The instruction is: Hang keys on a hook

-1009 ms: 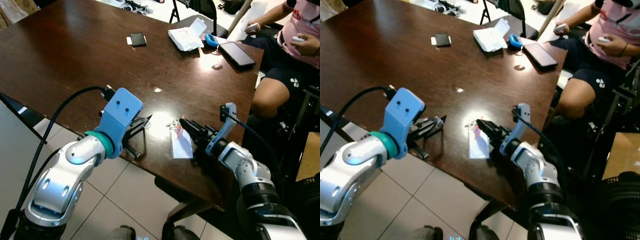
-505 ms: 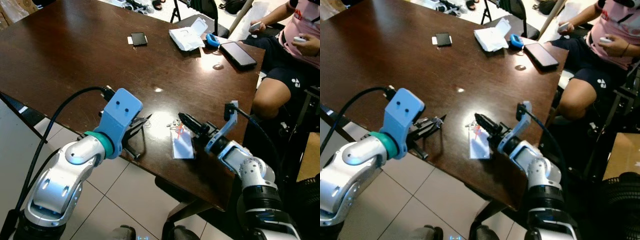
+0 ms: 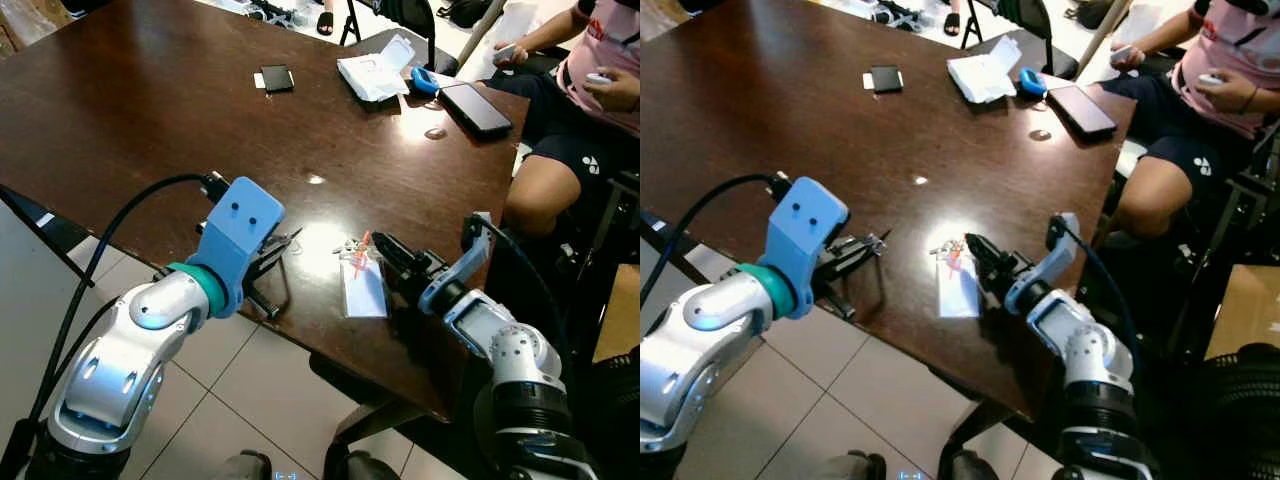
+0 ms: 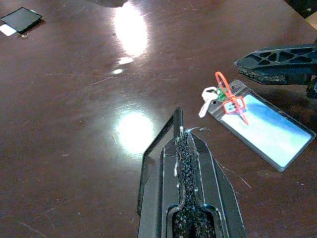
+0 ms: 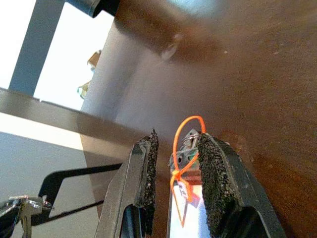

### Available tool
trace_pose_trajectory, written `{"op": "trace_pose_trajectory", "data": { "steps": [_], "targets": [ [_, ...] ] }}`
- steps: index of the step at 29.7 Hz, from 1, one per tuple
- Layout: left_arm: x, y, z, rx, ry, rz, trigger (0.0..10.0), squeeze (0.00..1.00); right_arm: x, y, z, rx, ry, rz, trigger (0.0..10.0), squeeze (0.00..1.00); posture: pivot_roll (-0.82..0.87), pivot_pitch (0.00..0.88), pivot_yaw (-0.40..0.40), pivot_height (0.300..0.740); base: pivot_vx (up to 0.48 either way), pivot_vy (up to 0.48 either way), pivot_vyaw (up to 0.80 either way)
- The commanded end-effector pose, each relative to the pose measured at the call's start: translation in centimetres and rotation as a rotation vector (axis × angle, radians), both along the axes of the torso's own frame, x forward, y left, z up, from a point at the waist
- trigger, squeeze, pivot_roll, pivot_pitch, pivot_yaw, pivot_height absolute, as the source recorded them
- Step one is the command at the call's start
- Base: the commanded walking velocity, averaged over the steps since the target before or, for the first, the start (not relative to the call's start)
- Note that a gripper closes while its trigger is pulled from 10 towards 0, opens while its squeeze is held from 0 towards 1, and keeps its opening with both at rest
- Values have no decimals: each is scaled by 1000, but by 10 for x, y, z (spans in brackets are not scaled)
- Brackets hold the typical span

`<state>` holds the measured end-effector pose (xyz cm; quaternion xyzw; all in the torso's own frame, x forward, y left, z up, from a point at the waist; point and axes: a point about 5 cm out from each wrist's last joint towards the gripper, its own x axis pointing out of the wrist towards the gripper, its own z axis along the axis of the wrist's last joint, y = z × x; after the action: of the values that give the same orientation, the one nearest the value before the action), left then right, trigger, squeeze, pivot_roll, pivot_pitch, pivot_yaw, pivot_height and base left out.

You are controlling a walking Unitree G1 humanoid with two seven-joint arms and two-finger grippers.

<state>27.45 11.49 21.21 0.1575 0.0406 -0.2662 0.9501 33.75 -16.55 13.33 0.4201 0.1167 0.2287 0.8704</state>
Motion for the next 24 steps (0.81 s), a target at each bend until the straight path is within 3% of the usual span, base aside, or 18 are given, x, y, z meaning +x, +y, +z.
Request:
{"op": "trace_pose_trajectory", "data": {
  "steps": [1, 11, 24],
  "targets": [
    [-2, 0, -2, 0, 14, -3, 10000, 0, 4, 2, 1, 11, 18, -3, 10000, 0, 133, 130, 64, 740, 0, 0, 0],
    [-3, -1, 0, -1, 14, -2, 10000, 0, 12, 8, 5, 13, 21, 6, 10000, 0, 139, 134, 64, 740, 0, 0, 0],
    [-4, -1, -1, -1, 16, -1, 10000, 0, 9, 9, -6, -8, 56, 18, 10000, 0, 139, 137, 66, 740, 0, 0, 0]
  ]
}}
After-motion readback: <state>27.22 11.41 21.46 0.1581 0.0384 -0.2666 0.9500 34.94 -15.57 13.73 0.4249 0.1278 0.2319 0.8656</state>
